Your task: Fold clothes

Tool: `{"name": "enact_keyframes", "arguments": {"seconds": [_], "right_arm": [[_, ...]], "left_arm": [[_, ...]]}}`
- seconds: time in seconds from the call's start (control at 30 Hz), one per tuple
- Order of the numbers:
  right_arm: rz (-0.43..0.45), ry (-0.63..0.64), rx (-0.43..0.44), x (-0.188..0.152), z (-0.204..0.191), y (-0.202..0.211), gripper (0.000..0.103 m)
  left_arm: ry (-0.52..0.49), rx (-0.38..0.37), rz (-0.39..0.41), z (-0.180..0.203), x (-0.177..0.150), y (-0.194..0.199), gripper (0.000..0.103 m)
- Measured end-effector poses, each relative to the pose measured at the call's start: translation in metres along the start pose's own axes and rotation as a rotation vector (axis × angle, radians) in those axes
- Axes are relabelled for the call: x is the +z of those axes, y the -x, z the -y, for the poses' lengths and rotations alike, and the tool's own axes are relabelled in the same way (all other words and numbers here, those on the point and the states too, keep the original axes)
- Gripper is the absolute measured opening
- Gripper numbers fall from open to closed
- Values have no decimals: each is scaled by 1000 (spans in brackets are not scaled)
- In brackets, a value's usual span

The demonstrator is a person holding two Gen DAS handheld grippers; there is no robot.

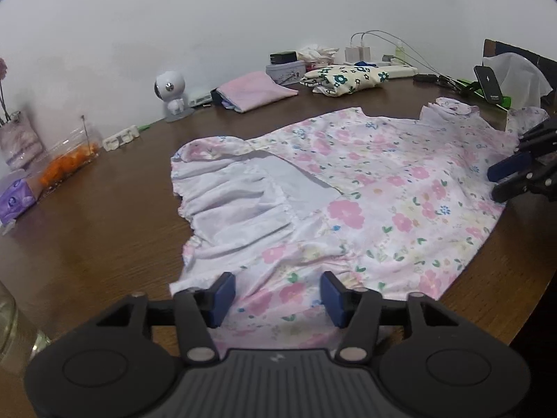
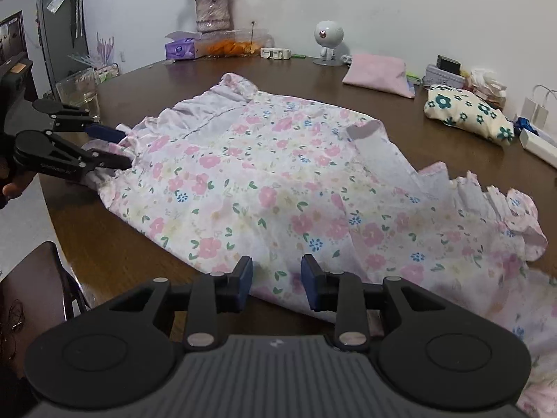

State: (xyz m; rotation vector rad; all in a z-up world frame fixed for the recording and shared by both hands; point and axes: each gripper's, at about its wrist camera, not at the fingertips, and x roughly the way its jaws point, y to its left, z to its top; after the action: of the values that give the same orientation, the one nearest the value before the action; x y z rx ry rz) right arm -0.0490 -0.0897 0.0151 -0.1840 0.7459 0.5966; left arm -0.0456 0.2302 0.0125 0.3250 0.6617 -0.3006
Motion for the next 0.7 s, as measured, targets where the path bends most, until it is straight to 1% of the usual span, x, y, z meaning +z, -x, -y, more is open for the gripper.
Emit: {"name": "enact_keyframes", "arguments": {"seconds": [0.07,0.1,0.13,0.17,0.3,0.33,0.37,0.4,0.43,0.5,0.53,0.6,0.63,0.7], "right_arm": [[-10,-56,-3,8,8,2,31],[19,-69,-10,12,12,6,31],[48,-82,-16,16,15,10,34],[64,-88,-28,19,18,11,36],[13,-56,-124,12,25,-3,36],[16,-53,-131,11,26,-3,36],[38,-59,-126,15,28,2,36],[59,-64,-120,18,31,7,39],[80,-69,-115,21,33,12,42],[117,-73,-122,33,40,19,62],[131,-76,-125,42,45,20,63],[143,-104,-105,65,59,14,63],[136,-147,-75,77,69,7,63],[121,-225,-18,99,88,-11,63]], "left_arm": [[37,45,-14,-8,3,-7,61],[56,66,-20,-12,4,-10,61],[77,75,-19,-15,6,-10,61],[87,79,-3,-18,7,-7,61],[89,130,96,-20,17,10,61],[102,147,107,-22,22,11,61],[114,164,117,-25,28,13,60],[131,177,127,-27,33,14,62],[166,170,128,-29,41,9,62],[234,155,129,-33,57,0,62],[258,145,122,-32,65,-6,62],[297,122,109,-27,82,-25,62],[314,122,98,-26,90,-35,62],[350,132,50,-30,106,-59,62]]}}
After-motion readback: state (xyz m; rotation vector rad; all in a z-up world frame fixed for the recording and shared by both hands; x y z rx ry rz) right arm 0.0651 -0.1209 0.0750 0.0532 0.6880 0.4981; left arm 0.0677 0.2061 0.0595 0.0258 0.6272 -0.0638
